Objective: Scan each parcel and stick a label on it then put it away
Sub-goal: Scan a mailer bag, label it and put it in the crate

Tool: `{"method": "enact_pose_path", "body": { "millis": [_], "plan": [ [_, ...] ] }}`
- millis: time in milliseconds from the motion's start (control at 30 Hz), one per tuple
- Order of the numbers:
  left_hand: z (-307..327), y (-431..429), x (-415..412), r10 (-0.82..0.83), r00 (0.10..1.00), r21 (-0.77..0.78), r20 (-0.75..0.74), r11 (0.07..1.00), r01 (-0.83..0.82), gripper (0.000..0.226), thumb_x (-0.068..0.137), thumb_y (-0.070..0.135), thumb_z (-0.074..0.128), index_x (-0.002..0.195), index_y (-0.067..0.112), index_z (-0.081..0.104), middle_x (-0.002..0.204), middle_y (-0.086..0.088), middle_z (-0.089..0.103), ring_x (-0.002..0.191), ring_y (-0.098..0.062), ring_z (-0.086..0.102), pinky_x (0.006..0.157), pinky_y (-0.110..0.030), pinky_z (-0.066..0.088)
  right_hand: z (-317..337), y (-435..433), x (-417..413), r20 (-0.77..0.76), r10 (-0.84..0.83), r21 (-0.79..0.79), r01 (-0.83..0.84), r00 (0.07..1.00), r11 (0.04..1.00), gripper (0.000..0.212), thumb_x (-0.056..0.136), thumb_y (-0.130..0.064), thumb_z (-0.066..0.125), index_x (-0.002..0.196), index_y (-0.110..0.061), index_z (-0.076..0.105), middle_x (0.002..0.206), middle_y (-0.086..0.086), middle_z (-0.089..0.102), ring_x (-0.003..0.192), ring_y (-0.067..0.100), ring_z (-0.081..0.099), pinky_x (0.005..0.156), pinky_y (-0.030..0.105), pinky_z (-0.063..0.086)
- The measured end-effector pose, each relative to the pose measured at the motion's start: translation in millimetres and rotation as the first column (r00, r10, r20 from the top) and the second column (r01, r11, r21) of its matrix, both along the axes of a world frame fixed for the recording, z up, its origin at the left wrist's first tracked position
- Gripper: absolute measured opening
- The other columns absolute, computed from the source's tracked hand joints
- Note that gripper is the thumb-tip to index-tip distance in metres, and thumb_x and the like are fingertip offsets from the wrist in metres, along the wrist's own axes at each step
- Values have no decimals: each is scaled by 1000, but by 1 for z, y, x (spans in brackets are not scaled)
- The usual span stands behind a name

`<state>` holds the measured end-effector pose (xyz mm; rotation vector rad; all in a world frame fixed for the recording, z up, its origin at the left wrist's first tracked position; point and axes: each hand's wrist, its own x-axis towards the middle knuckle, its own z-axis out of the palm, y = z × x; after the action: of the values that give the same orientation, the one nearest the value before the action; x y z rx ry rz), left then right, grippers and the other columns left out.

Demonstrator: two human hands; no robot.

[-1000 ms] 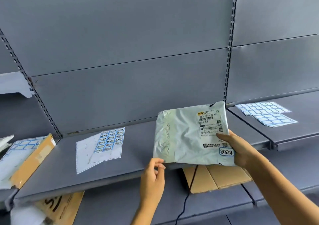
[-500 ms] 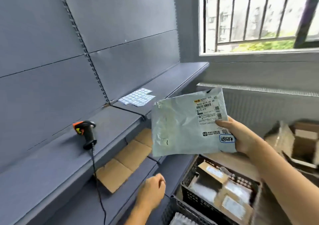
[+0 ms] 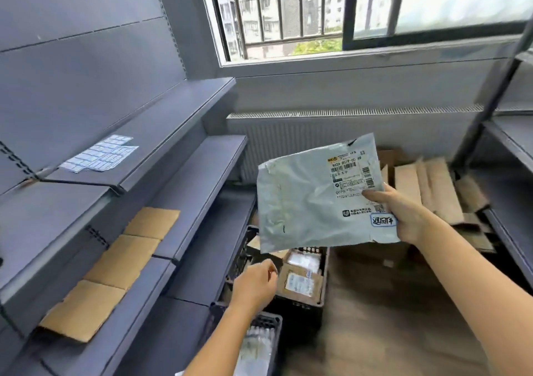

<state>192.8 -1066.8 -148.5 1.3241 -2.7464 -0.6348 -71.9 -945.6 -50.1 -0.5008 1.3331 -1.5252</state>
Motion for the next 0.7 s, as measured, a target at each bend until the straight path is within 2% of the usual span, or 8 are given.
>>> {"method": "enact_pose_path", "body": {
  "millis": [67, 200, 267, 367, 533, 700],
  "plan": [
    [5, -3, -26, 22, 1000, -6, 6, 1000, -22, 24, 94, 27, 38, 102, 18, 59, 101, -3, 65, 93, -24, 60, 71, -31, 44, -1, 1, -23, 8, 5, -9, -5, 1000, 1000, 22, 96, -9, 46, 110, -23, 56, 98, 7, 74, 78, 25, 73, 58, 37, 59],
    [6, -11, -89, 141, 990, 30, -20, 990, -141, 23, 93, 26, 39, 90, 12, 57, 95, -9, 64, 86, -28, 59, 70, -33, 46, 0, 1, -80, -8, 44, -19, -44, 999, 999, 23, 96, -8, 46, 111, -22, 56, 98, 8, 74, 78, 26, 72, 58, 39, 59],
    [5, -14, -118, 173, 984, 48, -42, 984, -171, 20, 92, 25, 39, 94, 14, 56, 95, -9, 61, 82, -26, 56, 66, -31, 43, 0, 1, -112, -28, 40, 4, -40, 999, 999, 24, 96, -10, 48, 114, -23, 56, 104, 10, 72, 82, 28, 71, 65, 41, 59],
    [5, -15, -155, 228, 969, 96, -93, 971, -219, 13, 90, 22, 39, 88, 18, 51, 87, -6, 60, 73, -22, 50, 61, -30, 38, 3, -6, -159, -49, 52, 31, -51, 997, 998, 24, 95, -12, 50, 114, -24, 57, 107, 11, 71, 85, 30, 69, 73, 43, 57],
    [4, -26, -188, 294, 954, 132, -59, 950, -284, 20, 93, 23, 38, 96, 21, 58, 89, 0, 62, 69, -17, 51, 57, -28, 37, -2, -34, -207, 10, 100, 52, -101, 995, 994, 25, 95, -11, 50, 109, -28, 59, 94, 7, 74, 72, 25, 71, 57, 39, 59],
    [-2, -72, -212, 410, 906, 214, -106, 899, -382, 21, 94, 19, 39, 85, 25, 57, 85, 7, 63, 65, -11, 52, 55, -26, 37, -18, -90, -234, 45, 140, 81, -143, 989, 986, 29, 95, -7, 47, 109, -29, 57, 84, 7, 74, 64, 23, 70, 54, 37, 59]
  ]
}}
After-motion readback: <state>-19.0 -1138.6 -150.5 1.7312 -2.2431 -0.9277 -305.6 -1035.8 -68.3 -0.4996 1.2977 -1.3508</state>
